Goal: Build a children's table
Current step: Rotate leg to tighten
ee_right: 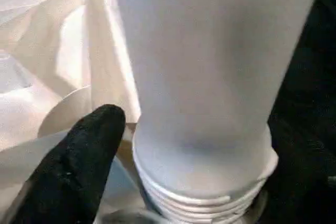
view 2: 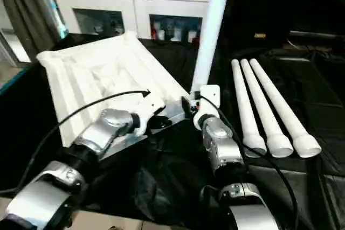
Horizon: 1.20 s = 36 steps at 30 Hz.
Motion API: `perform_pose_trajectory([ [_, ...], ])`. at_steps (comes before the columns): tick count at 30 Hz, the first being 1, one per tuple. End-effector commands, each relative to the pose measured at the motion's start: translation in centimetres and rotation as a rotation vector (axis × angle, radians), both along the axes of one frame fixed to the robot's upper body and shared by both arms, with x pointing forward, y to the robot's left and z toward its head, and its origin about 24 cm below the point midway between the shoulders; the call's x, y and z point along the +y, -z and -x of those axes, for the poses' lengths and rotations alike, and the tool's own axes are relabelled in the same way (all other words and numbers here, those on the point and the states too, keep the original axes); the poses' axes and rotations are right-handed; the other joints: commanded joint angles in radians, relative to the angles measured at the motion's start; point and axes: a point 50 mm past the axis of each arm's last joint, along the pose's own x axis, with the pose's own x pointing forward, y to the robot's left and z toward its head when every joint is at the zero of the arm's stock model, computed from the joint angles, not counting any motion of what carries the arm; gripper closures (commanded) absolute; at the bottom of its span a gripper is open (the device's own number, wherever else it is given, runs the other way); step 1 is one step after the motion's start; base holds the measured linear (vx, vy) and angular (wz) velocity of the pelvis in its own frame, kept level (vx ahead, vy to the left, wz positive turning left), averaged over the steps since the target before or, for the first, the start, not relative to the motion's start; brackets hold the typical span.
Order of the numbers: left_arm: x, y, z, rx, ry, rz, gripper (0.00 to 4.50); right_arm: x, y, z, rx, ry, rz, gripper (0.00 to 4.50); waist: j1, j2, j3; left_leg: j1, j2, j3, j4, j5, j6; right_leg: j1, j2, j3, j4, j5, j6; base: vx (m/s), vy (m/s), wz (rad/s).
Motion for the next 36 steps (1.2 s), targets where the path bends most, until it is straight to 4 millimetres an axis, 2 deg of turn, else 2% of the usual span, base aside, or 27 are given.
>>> perform_pose_trajectory([
  [1, -1.0, -1.4, 0.7, -0.064, 0.163, 0.055, 4.50, 0.1, 0.1, 0.7, 0.019, -0.112, 0.001, 0.61, 0.006, -0.013, -0.065, 0.001, 0.049, -0.022, -0.079, -0.249, 0.053, 0.042, -0.079, 0.043, -0.085, -0.219, -0.210, 0.000, 0.000, 0.00],
  [2, -0.3, -1.4, 1.0, -0.067, 0.210, 0.044, 4.50, -0.9, -0.7, 1.3, -0.004, -0.181, 0.007, 0.61, 0.008, -0.012, -0.068, 0.002, 0.051, -0.019, -0.075, -0.209, 0.070, 0.039, -0.078, 0.044, -0.080, -0.155, -0.225, 0.000, 0.000, 0.00],
  [6, 0.9, -1.5, 1.4, -0.083, 0.264, 0.051, 4.50, -2.7, -1.8, 3.0, -0.031, -0.335, 0.018, 0.61, 0.025, -0.007, -0.077, -0.001, 0.054, -0.016, -0.064, -0.111, 0.117, 0.044, -0.075, 0.043, -0.058, 0.022, -0.255, 0.041, -0.002, 0.03],
  [7, 1.1, -1.6, 1.5, -0.087, 0.275, 0.060, 4.50, -3.0, -2.0, 3.4, -0.029, -0.370, 0.013, 0.61, 0.025, -0.010, -0.078, -0.009, 0.054, -0.017, -0.062, -0.081, 0.132, 0.047, -0.077, 0.043, -0.049, 0.086, -0.266, 0.000, 0.000, 0.00],
  [9, 1.5, -1.7, 1.6, -0.087, 0.291, 0.076, 4.50, -3.6, -2.2, 4.1, -0.024, -0.428, 0.012, 0.61, 0.026, -0.011, -0.081, -0.011, 0.054, -0.017, -0.059, -0.066, 0.144, 0.048, -0.078, 0.041, -0.046, 0.117, -0.273, 0.000, 0.000, 0.00],
  [10, 2.1, -1.8, 1.8, -0.080, 0.302, 0.084, 4.50, -4.5, -2.5, 4.7, -0.018, -0.473, 0.016, 0.61, 0.029, -0.007, -0.081, -0.011, 0.055, -0.016, -0.055, -0.062, 0.161, 0.044, -0.077, 0.040, -0.046, 0.129, -0.278, 0.000, 0.000, 0.00],
  [12, 2.5, -1.9, 1.8, -0.080, 0.300, 0.084, 4.50, -5.1, -2.7, 4.9, -0.010, -0.493, 0.019, 0.61, 0.030, -0.010, -0.075, -0.015, 0.053, -0.014, -0.058, -0.099, 0.156, 0.043, -0.078, 0.038, -0.054, 0.052, -0.277, 0.000, 0.000, 0.00],
  [14, 2.7, -1.9, 1.8, -0.081, 0.300, 0.083, 4.06, -5.2, -2.7, 5.0, -0.004, -0.498, 0.024, 0.58, 0.025, -0.008, -0.070, -0.009, 0.055, -0.013, -0.063, -0.158, 0.123, 0.037, -0.077, 0.037, -0.067, -0.075, -0.265, 0.000, 0.000, 0.00],
  [15, 2.9, -1.9, 1.7, -0.084, 0.295, 0.080, 4.06, -5.3, -2.7, 5.1, 0.002, -0.506, 0.031, 0.58, 0.025, -0.008, -0.070, -0.009, 0.055, -0.013, -0.063, -0.158, 0.123, 0.037, -0.077, 0.037, -0.067, -0.075, -0.265, 0.000, 0.000, 0.00],
  [16, 3.0, -1.9, 1.5, -0.079, 0.288, 0.078, 4.06, -5.4, -2.7, 5.2, 0.012, -0.519, 0.036, 0.58, 0.023, -0.010, -0.069, -0.009, 0.055, -0.015, -0.064, -0.170, 0.103, 0.037, -0.078, 0.039, -0.069, -0.122, -0.256, 0.000, 0.000, 0.00],
  [18, 3.0, -2.0, 1.4, -0.073, 0.287, 0.079, 3.73, -5.3, -2.7, 5.3, 0.019, -0.530, 0.034, 0.58, 0.024, -0.011, -0.068, -0.007, 0.057, -0.014, -0.066, -0.169, 0.094, 0.035, -0.077, 0.039, -0.071, -0.125, -0.255, 0.000, 0.000, 0.00],
  [22, 2.7, -2.0, 1.3, -0.083, 0.279, 0.065, 3.53, -5.0, -2.6, 5.4, 0.026, -0.543, 0.034, 0.58, 0.023, -0.012, -0.072, -0.012, 0.054, -0.015, -0.062, -0.125, 0.109, 0.038, -0.077, 0.040, -0.061, -0.052, -0.259, 0.000, 0.000, 0.00],
  [27, 2.8, -1.6, 1.0, -0.079, 0.275, 0.016, 3.53, -4.8, -2.7, 5.4, 0.027, -0.546, 0.035, 0.58, 0.024, -0.012, -0.073, -0.012, 0.052, -0.014, -0.060, -0.120, 0.118, 0.039, -0.077, 0.039, -0.063, -0.050, -0.257, 0.000, 0.000, 0.00],
  [28, 2.8, -1.5, 1.0, -0.080, 0.272, 0.003, 3.53, -4.9, -2.7, 5.3, 0.025, -0.544, 0.037, 0.58, 0.025, -0.003, -0.073, -0.011, 0.053, -0.016, -0.060, -0.120, 0.114, 0.039, -0.078, 0.039, -0.062, -0.053, -0.255, 0.000, 0.000, 0.00],
  [30, 2.9, -1.4, 0.9, -0.081, 0.264, -0.006, 3.53, -4.9, -2.7, 5.3, 0.023, -0.541, 0.039, 0.58, 0.023, -0.008, -0.073, -0.011, 0.053, -0.015, -0.060, -0.128, 0.110, 0.039, -0.076, 0.039, -0.063, -0.049, -0.256, 0.000, 0.000, 0.00],
  [33, 3.0, -1.2, 0.7, -0.076, 0.247, -0.027, 3.53, -4.9, -2.8, 5.3, 0.021, -0.540, 0.039, 0.58, 0.023, -0.008, -0.075, -0.012, 0.053, -0.016, -0.060, -0.123, 0.110, 0.042, -0.077, 0.039, -0.061, -0.031, -0.261, 0.000, 0.000, 0.00],
  [34, 3.0, -1.1, 0.7, -0.061, 0.245, -0.029, 3.53, -4.8, -2.8, 5.4, 0.020, -0.541, 0.040, 0.58, 0.024, -0.003, -0.075, -0.011, 0.054, -0.016, -0.060, -0.119, 0.110, 0.041, -0.076, 0.038, -0.059, -0.024, -0.264, 0.000, 0.000, 0.00],
  [36, 3.0, -1.1, 0.7, -0.056, 0.245, -0.030, 3.70, -4.8, -2.8, 5.4, 0.019, -0.542, 0.041, 0.58, 0.023, -0.006, -0.075, -0.011, 0.054, -0.016, -0.059, -0.122, 0.111, 0.042, -0.076, 0.038, -0.059, -0.017, -0.268, 0.000, 0.000, 0.00],
])
